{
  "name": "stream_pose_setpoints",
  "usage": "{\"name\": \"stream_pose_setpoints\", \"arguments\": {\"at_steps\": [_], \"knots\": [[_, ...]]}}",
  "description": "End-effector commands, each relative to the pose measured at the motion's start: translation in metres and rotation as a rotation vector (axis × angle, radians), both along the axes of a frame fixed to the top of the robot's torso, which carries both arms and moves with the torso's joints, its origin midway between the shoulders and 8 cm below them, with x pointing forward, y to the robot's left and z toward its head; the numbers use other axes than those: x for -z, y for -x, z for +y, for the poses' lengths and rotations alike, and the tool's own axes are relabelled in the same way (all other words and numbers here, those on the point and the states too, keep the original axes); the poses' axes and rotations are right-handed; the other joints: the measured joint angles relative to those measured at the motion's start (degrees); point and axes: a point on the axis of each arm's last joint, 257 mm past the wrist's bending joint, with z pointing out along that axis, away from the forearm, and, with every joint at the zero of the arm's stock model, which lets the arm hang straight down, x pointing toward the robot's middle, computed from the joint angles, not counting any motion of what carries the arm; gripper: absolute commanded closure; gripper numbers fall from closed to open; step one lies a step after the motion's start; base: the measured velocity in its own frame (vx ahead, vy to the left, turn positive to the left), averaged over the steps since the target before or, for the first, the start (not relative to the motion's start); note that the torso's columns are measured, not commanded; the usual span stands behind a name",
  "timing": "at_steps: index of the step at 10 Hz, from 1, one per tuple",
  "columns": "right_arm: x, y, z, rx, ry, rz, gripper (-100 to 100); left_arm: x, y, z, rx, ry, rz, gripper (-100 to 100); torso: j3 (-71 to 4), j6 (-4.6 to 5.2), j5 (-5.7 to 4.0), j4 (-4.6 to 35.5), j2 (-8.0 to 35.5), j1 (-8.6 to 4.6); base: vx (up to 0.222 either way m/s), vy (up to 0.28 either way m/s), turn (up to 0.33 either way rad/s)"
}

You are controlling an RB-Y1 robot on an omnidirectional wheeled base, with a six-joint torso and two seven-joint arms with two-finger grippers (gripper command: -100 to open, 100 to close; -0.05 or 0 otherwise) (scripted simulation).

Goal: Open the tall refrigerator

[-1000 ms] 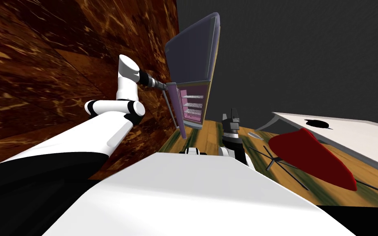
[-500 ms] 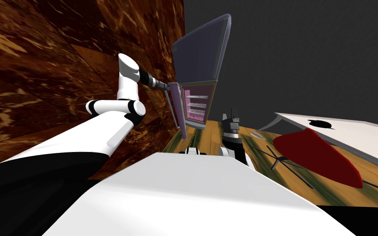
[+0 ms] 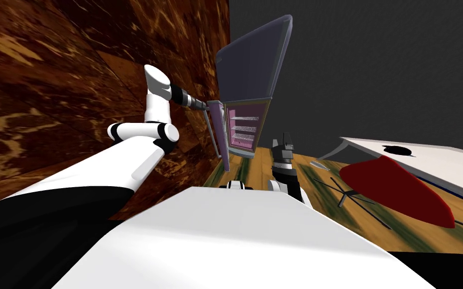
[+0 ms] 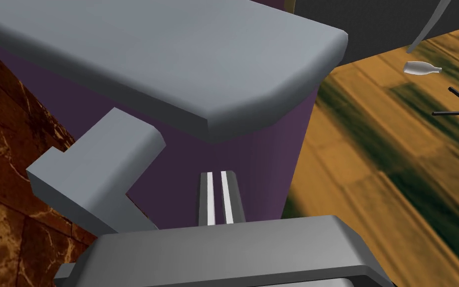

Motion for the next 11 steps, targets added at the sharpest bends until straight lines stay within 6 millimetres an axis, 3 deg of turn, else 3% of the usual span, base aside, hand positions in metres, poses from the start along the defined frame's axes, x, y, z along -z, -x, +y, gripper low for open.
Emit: {"name": "stream_pose_setpoints", "arguments": {"at_steps": [1, 3, 5, 6, 11], "knots": [[0.000, 0.000, 0.000, 0.000, 0.000, 0.000, 0, -0.024, 0.014, 0.002, 0.004, 0.000, 0.000, -100, 0.2, 0.05, -0.19, 0.1, 0.3, -0.50, 0.038, -0.018, 0.051], [0.000, 0.000, 0.000, 0.000, 0.000, 0.000, 0, -0.046, 0.028, 0.004, 0.007, 0.000, 0.000, -100, 0.1, 0.29, -0.37, 0.2, 0.2, -0.66, 0.054, -0.037, 0.015], [0.000, 0.000, 0.000, 0.000, 0.000, 0.000, 0, -0.038, 0.027, 0.007, 0.004, -0.002, 0.019, -100, 0.3, 0.39, -0.35, 0.3, 0.5, -0.47, 0.038, -0.008, 0.028], [0.000, 0.000, 0.000, 0.000, 0.000, 0.000, 0, -0.036, 0.028, 0.007, 0.003, -0.001, 0.026, 0, 0.4, 0.30, -0.24, 0.2, 0.6, -0.31, -0.015, 0.002, 0.028], [0.000, 0.000, 0.000, 0.000, 0.000, 0.000, 0, -0.039, 0.029, 0.009, 0.001, 0.002, 0.024, 0, 0.6, -0.07, 0.01, 0.3, 0.9, 0.03, -0.009, 0.000, 0.012]]}}
